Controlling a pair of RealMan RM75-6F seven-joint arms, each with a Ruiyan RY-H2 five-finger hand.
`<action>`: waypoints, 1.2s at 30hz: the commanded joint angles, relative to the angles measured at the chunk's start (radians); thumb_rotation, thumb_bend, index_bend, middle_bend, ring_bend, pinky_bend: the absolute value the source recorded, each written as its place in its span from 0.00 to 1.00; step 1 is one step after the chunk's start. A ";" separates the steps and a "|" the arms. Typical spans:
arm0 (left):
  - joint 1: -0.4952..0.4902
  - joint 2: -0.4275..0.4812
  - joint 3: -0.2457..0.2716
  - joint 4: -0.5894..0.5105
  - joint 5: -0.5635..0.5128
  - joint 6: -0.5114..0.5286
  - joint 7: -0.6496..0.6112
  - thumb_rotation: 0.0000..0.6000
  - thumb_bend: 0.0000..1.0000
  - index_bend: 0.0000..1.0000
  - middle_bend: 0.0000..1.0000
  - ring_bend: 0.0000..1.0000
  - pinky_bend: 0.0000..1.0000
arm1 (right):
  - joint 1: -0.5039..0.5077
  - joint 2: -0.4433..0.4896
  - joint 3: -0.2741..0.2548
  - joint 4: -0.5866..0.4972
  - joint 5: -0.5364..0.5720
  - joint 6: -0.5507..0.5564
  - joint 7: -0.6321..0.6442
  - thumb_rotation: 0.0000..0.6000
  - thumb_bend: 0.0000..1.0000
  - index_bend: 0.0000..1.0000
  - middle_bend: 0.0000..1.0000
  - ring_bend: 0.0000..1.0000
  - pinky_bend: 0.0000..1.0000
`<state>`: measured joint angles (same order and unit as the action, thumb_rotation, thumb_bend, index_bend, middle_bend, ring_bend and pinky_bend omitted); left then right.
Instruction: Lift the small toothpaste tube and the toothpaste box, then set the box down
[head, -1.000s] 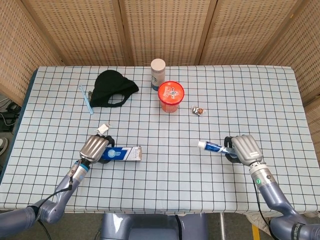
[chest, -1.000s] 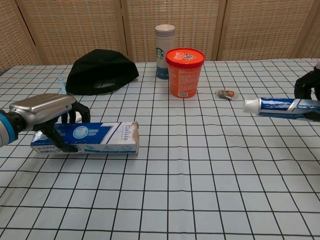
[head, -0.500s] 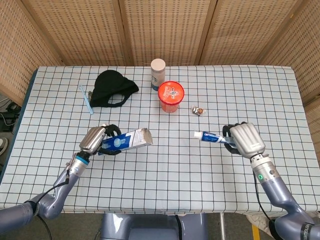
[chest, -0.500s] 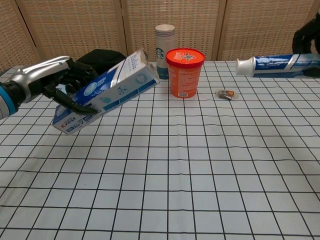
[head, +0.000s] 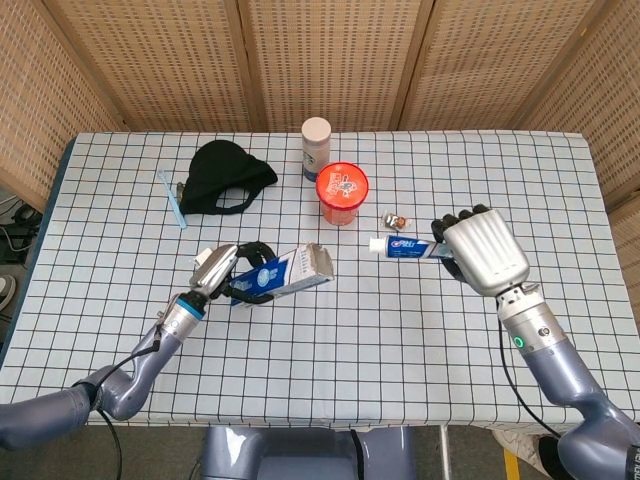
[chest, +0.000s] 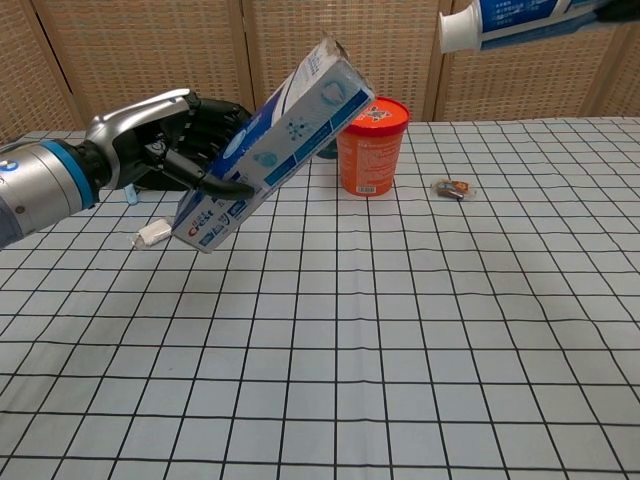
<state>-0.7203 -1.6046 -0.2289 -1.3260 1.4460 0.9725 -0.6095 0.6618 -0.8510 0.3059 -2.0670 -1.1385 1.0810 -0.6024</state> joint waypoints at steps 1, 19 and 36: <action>-0.011 -0.008 -0.008 0.012 -0.009 -0.001 -0.009 1.00 0.12 0.54 0.41 0.45 0.43 | 0.020 0.010 -0.002 -0.012 0.003 -0.014 -0.027 1.00 0.63 0.72 0.66 0.61 0.58; -0.053 -0.013 -0.010 -0.010 -0.021 0.000 0.026 1.00 0.12 0.54 0.41 0.45 0.43 | 0.105 -0.014 -0.009 -0.066 0.040 -0.008 -0.147 1.00 0.63 0.72 0.66 0.62 0.58; -0.085 -0.001 -0.014 -0.041 -0.048 -0.023 0.079 1.00 0.12 0.54 0.41 0.46 0.43 | 0.162 -0.032 -0.054 -0.100 0.041 0.008 -0.294 1.00 0.62 0.72 0.66 0.62 0.58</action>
<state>-0.8032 -1.6059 -0.2418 -1.3645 1.4000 0.9511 -0.5338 0.8206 -0.8823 0.2558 -2.1628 -1.0929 1.0876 -0.8896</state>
